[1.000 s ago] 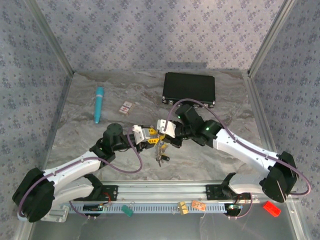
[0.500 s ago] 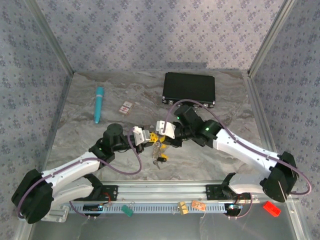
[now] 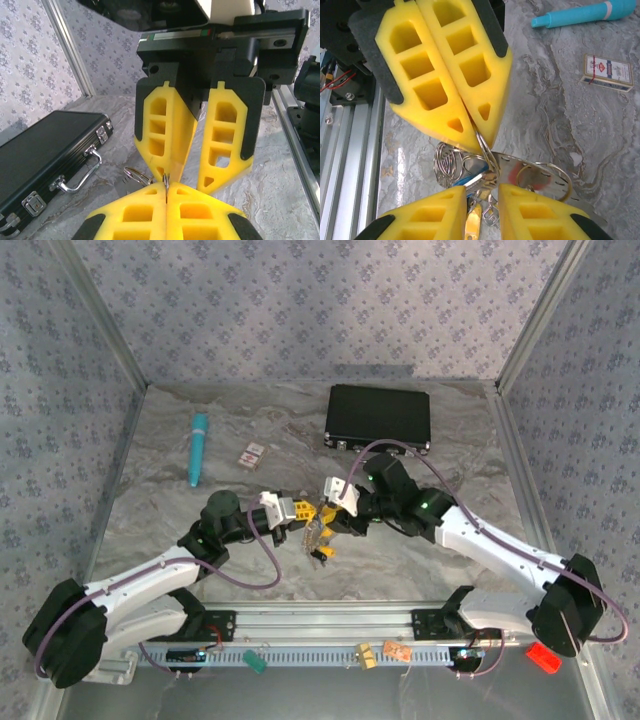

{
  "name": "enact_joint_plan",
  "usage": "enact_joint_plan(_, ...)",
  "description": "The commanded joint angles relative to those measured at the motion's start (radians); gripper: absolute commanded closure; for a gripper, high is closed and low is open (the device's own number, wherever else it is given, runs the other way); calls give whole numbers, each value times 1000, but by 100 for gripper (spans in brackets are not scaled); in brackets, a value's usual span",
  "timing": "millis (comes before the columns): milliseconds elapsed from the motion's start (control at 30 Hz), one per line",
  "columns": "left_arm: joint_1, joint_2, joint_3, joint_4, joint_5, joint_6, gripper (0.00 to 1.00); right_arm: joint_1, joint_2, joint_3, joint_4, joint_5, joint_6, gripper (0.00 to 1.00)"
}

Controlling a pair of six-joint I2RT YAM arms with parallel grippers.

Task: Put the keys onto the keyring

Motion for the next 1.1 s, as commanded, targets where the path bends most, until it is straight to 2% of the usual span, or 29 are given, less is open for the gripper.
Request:
enact_joint_plan(0,-3,-7,-9,107,16,-33,100,3,16,-1,30,-31,28,80)
enact_joint_plan(233,-3,17,-27,210,5,-88,100,7,30,0,60,-43,40,87)
enact_joint_plan(500,-5,25,-35,264,4,-131,100,3,29,-14,73,-38,39,88)
enact_joint_plan(767,-5,17,-37,256,-2,-126,100,-44,-59,-53,78,-47,54,72)
enact_joint_plan(1067,-5,23,-29,259,-3,-125,100,-29,-53,-83,125,-60,92,65)
